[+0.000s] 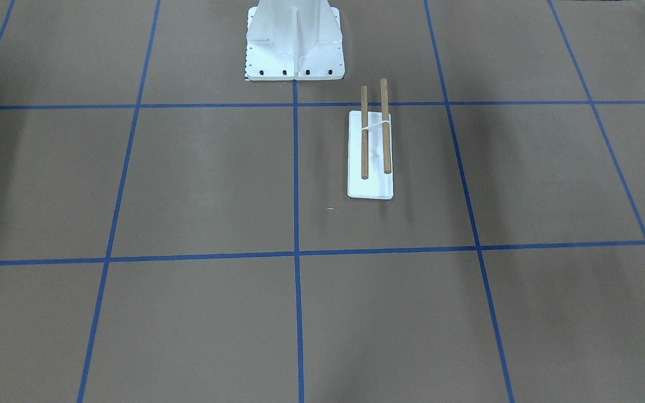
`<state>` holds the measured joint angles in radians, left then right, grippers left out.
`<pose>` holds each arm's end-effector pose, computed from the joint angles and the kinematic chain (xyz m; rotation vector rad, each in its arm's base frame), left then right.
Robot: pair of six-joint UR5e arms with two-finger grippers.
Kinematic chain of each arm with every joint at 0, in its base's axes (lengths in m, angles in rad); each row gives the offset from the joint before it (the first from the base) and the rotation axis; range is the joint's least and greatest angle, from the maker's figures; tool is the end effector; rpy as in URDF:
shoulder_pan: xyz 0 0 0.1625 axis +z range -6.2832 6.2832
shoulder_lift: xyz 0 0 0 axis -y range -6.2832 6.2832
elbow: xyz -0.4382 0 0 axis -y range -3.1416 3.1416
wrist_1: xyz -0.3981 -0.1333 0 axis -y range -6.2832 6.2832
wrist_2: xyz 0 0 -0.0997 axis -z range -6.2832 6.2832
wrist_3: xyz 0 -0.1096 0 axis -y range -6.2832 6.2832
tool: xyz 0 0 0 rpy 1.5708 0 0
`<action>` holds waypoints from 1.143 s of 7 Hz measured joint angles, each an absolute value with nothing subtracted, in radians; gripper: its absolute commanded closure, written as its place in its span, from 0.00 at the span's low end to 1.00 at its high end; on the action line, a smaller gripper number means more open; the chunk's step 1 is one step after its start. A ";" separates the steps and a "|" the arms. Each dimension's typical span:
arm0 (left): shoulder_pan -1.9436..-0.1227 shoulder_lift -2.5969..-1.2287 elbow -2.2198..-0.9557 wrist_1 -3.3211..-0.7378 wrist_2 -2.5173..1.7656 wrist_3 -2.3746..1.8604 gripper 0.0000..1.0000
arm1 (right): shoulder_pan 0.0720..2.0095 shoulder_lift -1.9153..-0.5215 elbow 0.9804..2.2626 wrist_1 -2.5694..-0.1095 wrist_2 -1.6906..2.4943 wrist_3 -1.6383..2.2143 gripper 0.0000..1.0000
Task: Hang towel on rack
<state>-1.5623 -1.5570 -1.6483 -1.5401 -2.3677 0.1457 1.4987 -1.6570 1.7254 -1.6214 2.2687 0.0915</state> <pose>-0.0507 -0.4939 0.6486 0.0859 0.7937 0.1591 0.0295 -0.4640 0.6541 -0.0400 -0.6969 0.0124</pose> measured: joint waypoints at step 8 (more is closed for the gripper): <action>-1.563 -1.559 -1.688 -1.590 -2.369 0.144 0.02 | 1.470 -1.614 1.750 -1.621 2.267 0.093 0.00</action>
<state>-1.5631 -1.5586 -1.6883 -1.5895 -2.3686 0.1435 1.4704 -1.6143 1.7497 -1.6212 2.2669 0.0935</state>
